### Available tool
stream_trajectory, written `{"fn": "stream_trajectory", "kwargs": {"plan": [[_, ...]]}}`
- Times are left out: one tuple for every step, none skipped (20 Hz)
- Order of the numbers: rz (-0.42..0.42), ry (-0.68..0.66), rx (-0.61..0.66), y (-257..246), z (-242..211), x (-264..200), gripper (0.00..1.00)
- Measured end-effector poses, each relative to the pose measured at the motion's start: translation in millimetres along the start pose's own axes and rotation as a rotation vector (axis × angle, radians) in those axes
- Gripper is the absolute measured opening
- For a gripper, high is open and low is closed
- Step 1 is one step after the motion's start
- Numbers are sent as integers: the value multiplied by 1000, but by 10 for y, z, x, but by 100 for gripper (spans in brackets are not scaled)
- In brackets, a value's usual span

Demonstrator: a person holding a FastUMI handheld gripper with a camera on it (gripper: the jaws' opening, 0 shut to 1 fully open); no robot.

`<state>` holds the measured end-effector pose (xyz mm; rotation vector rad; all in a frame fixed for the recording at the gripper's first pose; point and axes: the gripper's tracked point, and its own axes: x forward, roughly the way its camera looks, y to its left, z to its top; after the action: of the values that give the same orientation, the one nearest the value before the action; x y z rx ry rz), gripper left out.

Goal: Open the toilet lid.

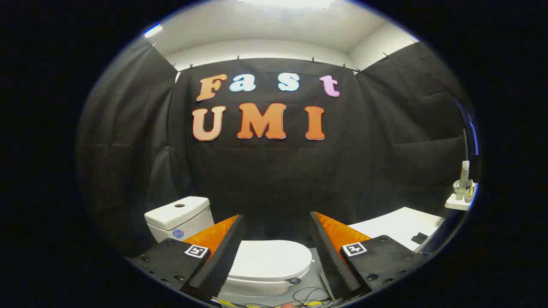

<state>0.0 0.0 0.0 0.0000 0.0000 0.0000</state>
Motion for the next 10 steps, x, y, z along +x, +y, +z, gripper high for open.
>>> {"fn": "stream_trajectory", "kwargs": {"plan": [[-3,3,1,-13,-8,3,98],[-7,1,2,-34,-16,2,98],[-8,-1,4,-50,-15,0,98],[-8,-2,7,-51,3,-5,98],[-9,-5,10,-62,9,-17,98],[-10,-5,13,-77,5,-16,98],[-12,-4,16,-87,2,-14,98],[-18,-1,15,-111,1,-6,98],[-20,-1,13,-130,0,-17,98],[-22,0,12,-127,1,-20,98]]}}
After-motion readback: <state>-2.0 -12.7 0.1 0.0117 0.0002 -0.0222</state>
